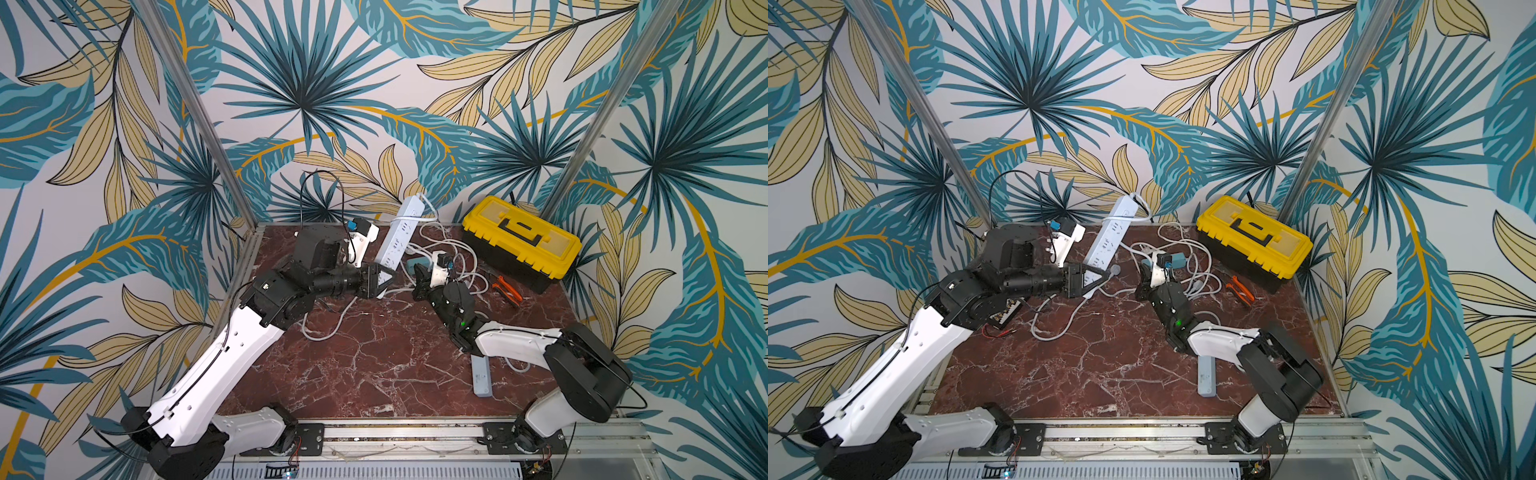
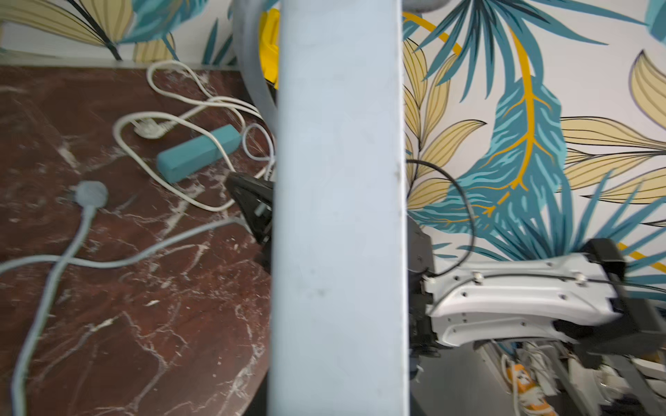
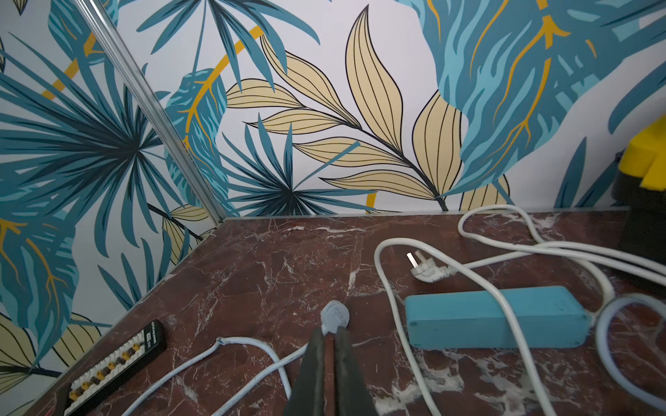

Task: Wrap the cord around the power strip
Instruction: Wrap the power cord around the power strip.

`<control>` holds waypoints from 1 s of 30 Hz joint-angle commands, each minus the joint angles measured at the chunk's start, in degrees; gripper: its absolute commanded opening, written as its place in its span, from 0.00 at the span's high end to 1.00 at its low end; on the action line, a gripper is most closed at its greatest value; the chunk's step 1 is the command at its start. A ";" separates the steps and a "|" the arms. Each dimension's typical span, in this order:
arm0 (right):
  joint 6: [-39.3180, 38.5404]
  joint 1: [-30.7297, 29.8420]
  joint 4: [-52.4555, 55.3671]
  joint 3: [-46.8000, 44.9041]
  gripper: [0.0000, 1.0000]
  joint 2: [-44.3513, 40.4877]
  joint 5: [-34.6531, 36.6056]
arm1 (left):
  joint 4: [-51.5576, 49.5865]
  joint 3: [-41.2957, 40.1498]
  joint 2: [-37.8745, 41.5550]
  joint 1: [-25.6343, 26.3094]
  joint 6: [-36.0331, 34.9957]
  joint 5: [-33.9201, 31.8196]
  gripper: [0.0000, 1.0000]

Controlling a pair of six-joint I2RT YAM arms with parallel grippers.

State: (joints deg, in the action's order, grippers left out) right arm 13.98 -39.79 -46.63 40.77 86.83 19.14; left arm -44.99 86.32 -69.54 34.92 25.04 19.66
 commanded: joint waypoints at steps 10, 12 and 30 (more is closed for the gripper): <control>-44.00 -13.15 38.21 1.88 1.00 -27.32 17.32 | 2.06 -2.96 -8.52 -1.32 -34.88 -31.39 1.00; -49.51 -13.13 42.55 6.73 1.00 -29.41 16.79 | 2.11 -5.72 -9.03 -1.30 -38.64 -27.80 1.00; -48.83 13.06 83.77 62.49 0.85 1.37 -32.72 | 1.57 -19.55 5.90 -0.20 -53.82 26.17 1.00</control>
State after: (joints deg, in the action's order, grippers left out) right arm -40.56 -31.53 33.10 98.83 83.57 3.29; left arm -43.33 64.77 -64.07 34.48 -26.13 30.02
